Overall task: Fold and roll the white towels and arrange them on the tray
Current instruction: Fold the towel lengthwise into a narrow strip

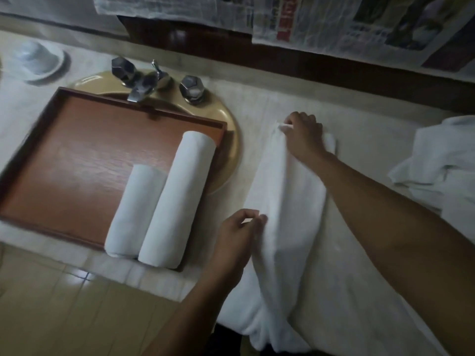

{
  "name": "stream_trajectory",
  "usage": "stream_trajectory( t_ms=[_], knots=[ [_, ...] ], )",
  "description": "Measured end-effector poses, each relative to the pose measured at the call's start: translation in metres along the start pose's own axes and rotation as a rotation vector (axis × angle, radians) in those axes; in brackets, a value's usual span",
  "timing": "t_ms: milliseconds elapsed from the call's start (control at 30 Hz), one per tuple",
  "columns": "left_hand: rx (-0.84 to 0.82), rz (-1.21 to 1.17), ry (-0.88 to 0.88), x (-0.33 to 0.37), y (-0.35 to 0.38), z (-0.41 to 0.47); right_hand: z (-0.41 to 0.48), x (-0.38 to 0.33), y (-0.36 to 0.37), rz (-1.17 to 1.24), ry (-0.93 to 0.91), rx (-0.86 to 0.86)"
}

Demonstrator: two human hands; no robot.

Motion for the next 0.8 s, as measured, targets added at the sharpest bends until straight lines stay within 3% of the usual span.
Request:
stream_trajectory(
  t_ms=[167,633,733,800],
  knots=[
    [0.274,0.413,0.195,-0.009,-0.026,0.014,0.002,0.002,0.001,0.031,-0.023,0.015],
    [0.267,0.506,0.21,-0.014,-0.025,0.026,-0.007,-0.001,0.007,0.074,0.026,0.285],
    [0.255,0.517,0.191,-0.014,-0.023,0.026,-0.034,-0.014,-0.004,0.079,-0.084,0.373],
    [0.255,0.526,0.201,-0.013,-0.024,0.024,-0.064,-0.018,0.006,0.062,-0.175,0.275]
  ],
)
Point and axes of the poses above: each hand's wrist, its own z-axis towards the middle knuckle, its own y-axis out of the palm, x = y × z, the point moved 3 cm from there along z, towards the middle knuckle
